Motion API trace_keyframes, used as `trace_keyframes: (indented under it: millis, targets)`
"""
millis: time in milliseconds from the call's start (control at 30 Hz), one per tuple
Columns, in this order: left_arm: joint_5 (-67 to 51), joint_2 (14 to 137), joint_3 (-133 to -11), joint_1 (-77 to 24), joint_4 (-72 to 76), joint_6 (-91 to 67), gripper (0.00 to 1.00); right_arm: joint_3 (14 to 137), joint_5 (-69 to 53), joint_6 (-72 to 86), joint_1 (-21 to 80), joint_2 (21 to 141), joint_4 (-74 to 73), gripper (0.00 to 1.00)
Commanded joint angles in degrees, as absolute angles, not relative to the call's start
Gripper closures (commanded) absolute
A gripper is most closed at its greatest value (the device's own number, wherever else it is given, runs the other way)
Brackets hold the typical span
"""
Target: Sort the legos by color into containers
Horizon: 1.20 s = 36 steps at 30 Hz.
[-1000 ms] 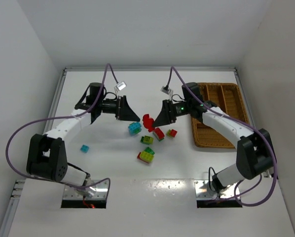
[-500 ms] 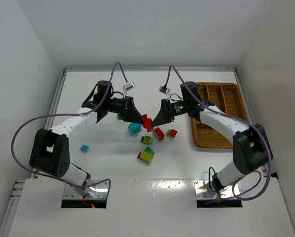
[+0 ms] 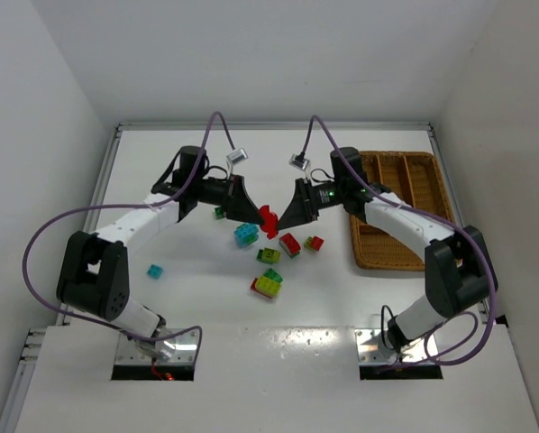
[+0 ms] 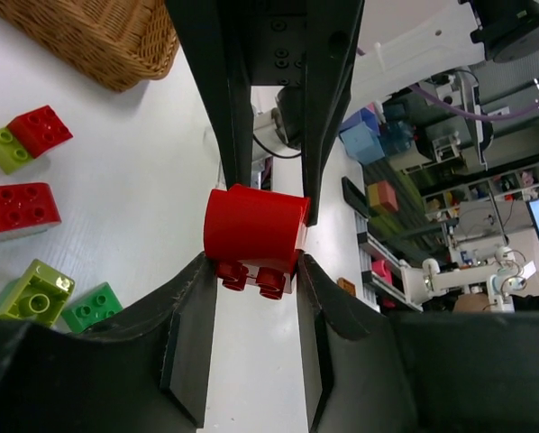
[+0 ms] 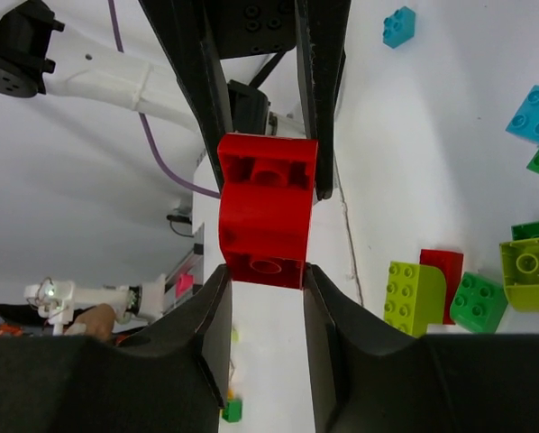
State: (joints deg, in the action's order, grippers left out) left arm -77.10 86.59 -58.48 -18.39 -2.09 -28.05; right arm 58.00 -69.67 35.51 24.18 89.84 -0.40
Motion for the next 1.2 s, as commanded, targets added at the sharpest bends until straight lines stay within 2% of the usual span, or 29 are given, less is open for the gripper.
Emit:
trace_keyframes:
  millis: [0,33,67,133,167,233,300,367,433,600,700,733,767,833,900,1133,1167]
  targets:
    - [-77.18,86.75,-61.26,-18.72,0.09,-27.25,0.87,59.85,-69.96,35.51,24.61,90.53,1.41,0.68]
    - [-76.65,86.75,-61.26,-18.72,0.09,-27.77,0.93,59.85,-69.96,35.51,24.61,90.53,0.88,0.62]
    - [-76.12,86.75,-61.26,-18.72,0.09,-27.77,1.00,60.38,-69.26,35.51,24.61,90.53,0.88,0.51]
    - [-75.41,86.75,-61.26,-18.72,0.09,-28.30,1.00,60.38,-68.74,35.51,24.61,90.53,0.36,0.46]
    - [-74.89,86.75,-61.26,-18.72,0.09,-28.30,1.00,60.38,-68.12,35.51,24.61,90.53,0.35,0.40]
    - [-74.36,86.75,-61.26,-18.72,0.09,-28.82,1.00,60.91,-67.59,35.51,25.13,90.53,0.35,0.36]
    - [-73.83,86.75,-61.26,-18.72,0.09,-28.83,1.00,61.43,-67.06,35.51,25.14,90.53,-0.26,0.36]
    - [-73.83,86.75,-61.26,-18.72,0.09,-28.83,1.00,61.44,-65.92,35.51,25.66,90.53,-1.05,0.39]
    - [-73.31,86.75,-61.26,-18.72,0.09,-28.83,1.00,61.44,-65.31,35.51,25.66,90.53,-1.05,0.48]
    - [-73.30,86.75,-61.26,-18.72,0.09,-28.83,1.00,62.57,-64.08,35.51,25.66,90.53,-1.58,0.57]
    - [-73.30,86.75,-61.26,-18.72,0.09,-29.36,1.00,62.58,-62.33,35.51,26.19,91.14,-2.98,0.74]
    - [-73.30,86.75,-61.26,-18.72,0.09,-29.36,1.00,62.58,-61.53,35.51,26.19,91.14,-3.77,0.83]
    - [-72.69,86.75,-61.26,-18.72,0.09,-29.36,1.00,62.58,-60.31,34.90,25.67,90.62,-4.82,0.83]
    - [-71.11,86.05,-60.74,-17.85,0.09,-29.36,1.00,62.58,-54.34,32.97,23.74,89.13,-10.44,0.91]
    - [-68.83,85.52,-60.73,-16.62,0.09,-30.06,1.00,61.27,-49.07,32.18,20.76,87.55,-13.34,0.94]
    - [-62.85,84.99,-58.18,-13.54,4.39,-35.42,1.00,56.25,-34.13,35.49,12.77,79.30,-16.07,0.94]
    - [-61.71,84.99,-58.18,-13.54,4.39,-37.07,1.00,55.55,-24.88,36.29,11.61,78.41,-17.74,0.92]
